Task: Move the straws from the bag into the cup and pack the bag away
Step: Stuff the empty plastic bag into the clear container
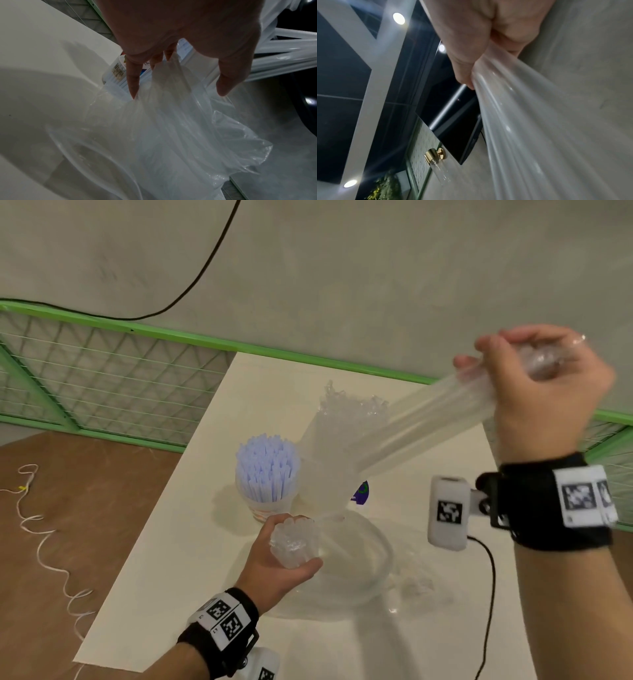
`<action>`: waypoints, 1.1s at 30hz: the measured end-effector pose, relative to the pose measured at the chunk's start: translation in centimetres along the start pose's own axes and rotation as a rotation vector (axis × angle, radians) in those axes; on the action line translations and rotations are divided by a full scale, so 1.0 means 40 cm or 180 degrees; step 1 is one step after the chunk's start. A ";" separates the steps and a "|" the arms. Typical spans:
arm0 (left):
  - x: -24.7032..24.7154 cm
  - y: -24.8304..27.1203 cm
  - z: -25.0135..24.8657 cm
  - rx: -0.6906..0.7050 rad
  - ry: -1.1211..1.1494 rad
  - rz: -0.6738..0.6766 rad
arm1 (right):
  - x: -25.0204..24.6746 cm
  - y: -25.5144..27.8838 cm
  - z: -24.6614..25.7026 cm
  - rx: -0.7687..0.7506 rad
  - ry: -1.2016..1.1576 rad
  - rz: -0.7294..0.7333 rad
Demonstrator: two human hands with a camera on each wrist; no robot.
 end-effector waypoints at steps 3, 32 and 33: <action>0.002 -0.001 0.000 0.0020 -0.0003 0.0000 | 0.057 -0.044 -0.069 0.0224 -0.0118 -0.0022; 0.001 -0.009 0.006 0.0058 0.0148 0.0006 | 0.139 0.284 -0.173 -0.0760 0.1691 0.3984; -0.001 -0.010 0.007 0.0056 0.0156 0.0011 | 0.135 0.321 -0.162 -0.0416 0.1478 0.4188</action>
Point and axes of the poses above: each hand's wrist, its own y-axis away from the middle knuckle, its own x-axis out of the palm, z = x × y, the point moved 3 cm from there along -y, towards the middle knuckle, and after that the axes turned 2 degrees about -y, right-handed, at the moved point
